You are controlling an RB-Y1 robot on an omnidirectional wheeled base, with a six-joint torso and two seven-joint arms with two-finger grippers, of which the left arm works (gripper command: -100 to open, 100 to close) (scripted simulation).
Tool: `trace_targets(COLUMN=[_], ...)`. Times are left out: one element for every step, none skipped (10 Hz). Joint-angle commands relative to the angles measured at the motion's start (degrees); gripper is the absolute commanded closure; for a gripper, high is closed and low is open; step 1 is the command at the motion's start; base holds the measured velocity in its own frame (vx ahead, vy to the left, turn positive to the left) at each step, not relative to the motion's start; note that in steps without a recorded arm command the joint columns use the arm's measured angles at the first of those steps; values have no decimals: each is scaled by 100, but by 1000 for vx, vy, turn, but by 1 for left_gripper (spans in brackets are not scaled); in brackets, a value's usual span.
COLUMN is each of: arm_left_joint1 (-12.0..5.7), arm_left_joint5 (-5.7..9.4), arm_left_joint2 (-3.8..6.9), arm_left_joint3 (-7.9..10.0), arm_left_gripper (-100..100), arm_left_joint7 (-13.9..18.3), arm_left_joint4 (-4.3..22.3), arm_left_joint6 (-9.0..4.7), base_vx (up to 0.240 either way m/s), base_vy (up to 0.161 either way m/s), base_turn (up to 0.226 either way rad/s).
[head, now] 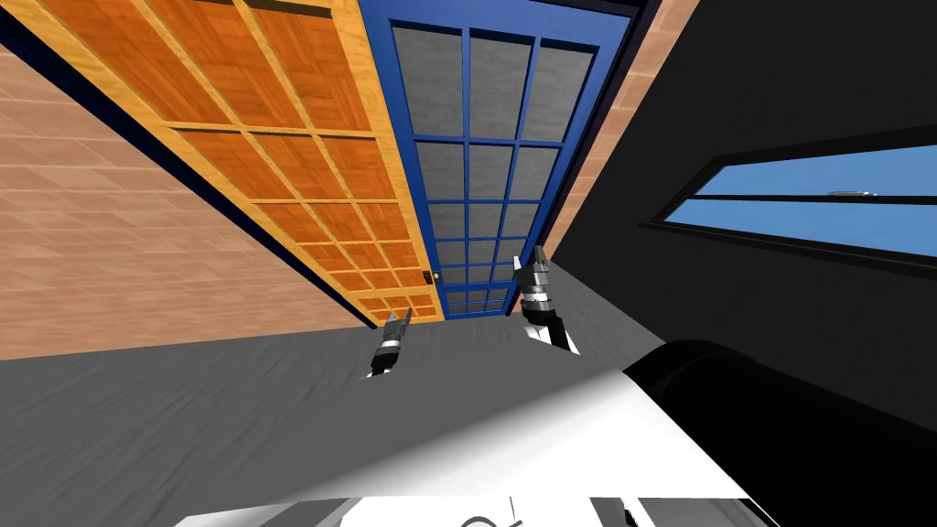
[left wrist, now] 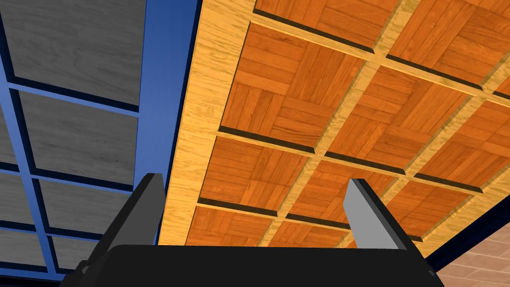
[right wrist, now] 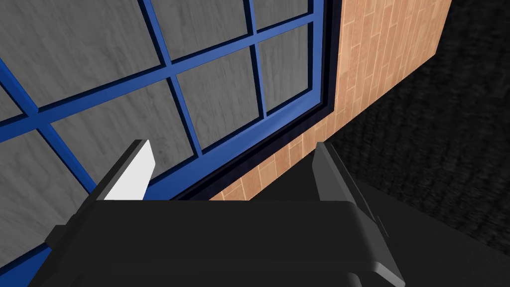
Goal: Pull the door open
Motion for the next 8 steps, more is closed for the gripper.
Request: trace_targets(arm_left_joint1=[-63,-100,-136,-172,-209,-244,-305,-336], arm_left_joint5=[-49,-75,-101,-127,-153,-179,-220,-241], arm_left_joint2=[7,10,13,16,19,22,25,27], arm_left_joint3=[19,30,41,52,63,74,92,101], arm_left_gripper=[-100,-100,-100,-100,-100,-100,-100,-100], arm_left_joint7=[-181,-275,-370,-464,-558,-650,-800,-875], arm_left_joint4=[176,281,386,490,595,698,863,946], arm_left_joint6=[-25,-46,-68,-89,-111,-132,-166,-183], base_vx=[97,105,105,93,91,93,133,153], base_vy=[-20,-30,-32,-23,-21,-22,-28,-25], base_turn=[-13,-17,-14,-12,-14,-14,-27,-18])
